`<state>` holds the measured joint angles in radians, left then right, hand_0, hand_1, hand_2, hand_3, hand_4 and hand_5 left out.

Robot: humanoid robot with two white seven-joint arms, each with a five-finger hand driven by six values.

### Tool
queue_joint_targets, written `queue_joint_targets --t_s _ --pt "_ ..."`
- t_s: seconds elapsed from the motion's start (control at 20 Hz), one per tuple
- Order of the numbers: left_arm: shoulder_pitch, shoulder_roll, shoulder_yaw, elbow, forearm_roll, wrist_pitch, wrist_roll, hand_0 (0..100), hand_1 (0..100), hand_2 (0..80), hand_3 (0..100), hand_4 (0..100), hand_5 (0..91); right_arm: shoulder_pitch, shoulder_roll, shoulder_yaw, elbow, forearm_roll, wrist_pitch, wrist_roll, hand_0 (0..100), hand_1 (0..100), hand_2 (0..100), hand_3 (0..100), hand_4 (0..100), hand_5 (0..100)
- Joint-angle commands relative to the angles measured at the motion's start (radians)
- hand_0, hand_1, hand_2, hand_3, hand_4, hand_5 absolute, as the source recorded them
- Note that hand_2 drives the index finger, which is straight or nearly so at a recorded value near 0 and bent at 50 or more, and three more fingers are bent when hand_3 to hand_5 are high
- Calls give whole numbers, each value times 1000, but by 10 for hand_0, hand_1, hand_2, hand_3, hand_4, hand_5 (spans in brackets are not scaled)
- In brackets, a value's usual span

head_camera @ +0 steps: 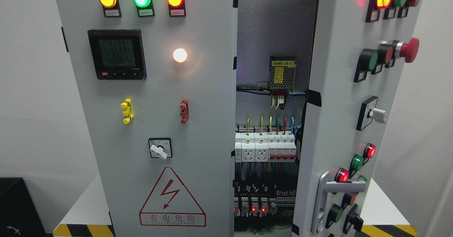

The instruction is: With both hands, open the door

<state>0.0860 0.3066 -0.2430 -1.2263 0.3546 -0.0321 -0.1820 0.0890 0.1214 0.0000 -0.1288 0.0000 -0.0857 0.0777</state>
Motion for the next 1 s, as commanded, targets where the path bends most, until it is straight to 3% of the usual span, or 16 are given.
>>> queue_joint_targets --t_s 0.0,0.4,0.6,0.95 --pt "-41 152 -99 -324 112 -9 -11 0 0 0 0 0 0 0 0 29 0 -14 0 1 0 0 0 0 0 0" --pt "-141 255 -188 -507 268 -9 -11 0 0 0 0 0 0 0 0 29 0 -14 0 1 0 0 0 0 0 0" --pt "-147 287 -249 -585 271 -31 -11 0 0 0 0 0 0 0 1 29 0 -15 0 1 0 0 0 0 0 0" --pt "-170 292 -268 -636 271 -35 -11 0 0 0 0 0 0 0 0 31 0 -14 0 1 0 0 0 0 0 0"
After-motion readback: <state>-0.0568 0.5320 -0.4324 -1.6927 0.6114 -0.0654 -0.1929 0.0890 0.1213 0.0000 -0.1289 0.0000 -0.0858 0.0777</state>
